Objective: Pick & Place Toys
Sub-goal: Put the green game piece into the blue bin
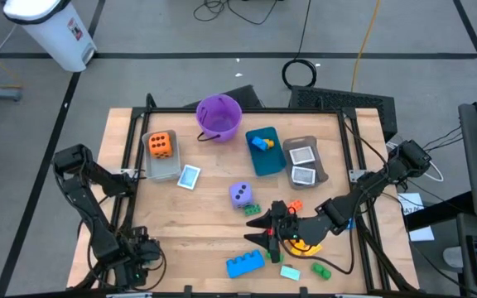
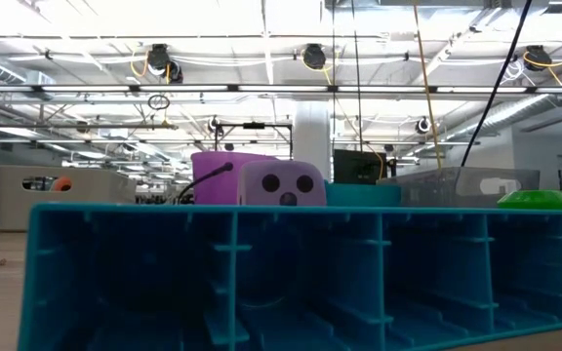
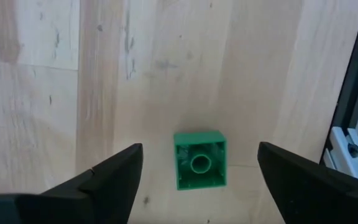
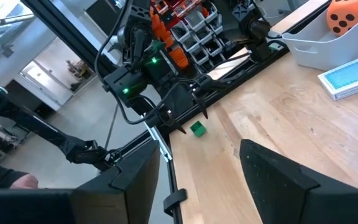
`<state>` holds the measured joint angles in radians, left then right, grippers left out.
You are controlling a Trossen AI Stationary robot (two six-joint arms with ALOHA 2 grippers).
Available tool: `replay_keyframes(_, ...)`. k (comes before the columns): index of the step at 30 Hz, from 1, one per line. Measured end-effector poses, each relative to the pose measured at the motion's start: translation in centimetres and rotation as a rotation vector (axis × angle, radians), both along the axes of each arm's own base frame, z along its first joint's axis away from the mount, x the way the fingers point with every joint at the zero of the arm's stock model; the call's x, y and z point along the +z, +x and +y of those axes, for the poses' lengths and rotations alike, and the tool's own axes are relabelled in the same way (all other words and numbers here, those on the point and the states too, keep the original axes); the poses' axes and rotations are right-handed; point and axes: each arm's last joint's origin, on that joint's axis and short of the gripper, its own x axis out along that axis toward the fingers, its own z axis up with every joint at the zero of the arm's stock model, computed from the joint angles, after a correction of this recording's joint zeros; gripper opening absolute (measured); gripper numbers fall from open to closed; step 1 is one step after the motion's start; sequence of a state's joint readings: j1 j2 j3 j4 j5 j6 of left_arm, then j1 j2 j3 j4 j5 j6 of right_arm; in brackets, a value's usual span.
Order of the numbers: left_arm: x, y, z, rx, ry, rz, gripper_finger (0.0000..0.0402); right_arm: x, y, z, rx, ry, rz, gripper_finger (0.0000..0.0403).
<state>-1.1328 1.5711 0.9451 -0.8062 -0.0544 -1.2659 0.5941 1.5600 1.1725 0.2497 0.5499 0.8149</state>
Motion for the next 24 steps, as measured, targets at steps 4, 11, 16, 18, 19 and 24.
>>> replay_keyframes(4,0.0,0.0,0.0,0.002,-0.002,-0.001,0.0313,0.0,0.0,0.0,0.003,-0.015,0.000,0.0215)
replay_keyframes(11,-0.3,0.0,-0.1,-0.015,0.007,0.003,0.0316,0.0,0.0,0.0,0.006,-0.033,-0.001,0.0215)
replay_keyframes(16,-1.6,0.2,-0.6,-0.018,0.019,0.057,0.0310,0.0,0.0,0.0,0.008,-0.042,-0.001,0.0215)
replay_keyframes(18,-2.0,0.2,-0.7,-0.015,0.028,0.072,0.0311,0.0,0.0,0.0,0.008,-0.042,0.000,0.0215)
replay_keyframes(19,-2.2,0.2,-0.7,-0.010,0.035,0.076,0.0313,0.0,0.0,0.0,0.008,-0.042,0.000,0.0215)
replay_keyframes(24,-2.9,0.3,-0.8,0.004,0.055,0.088,0.0316,-0.1,0.0,0.0,0.009,-0.047,0.008,0.0215)
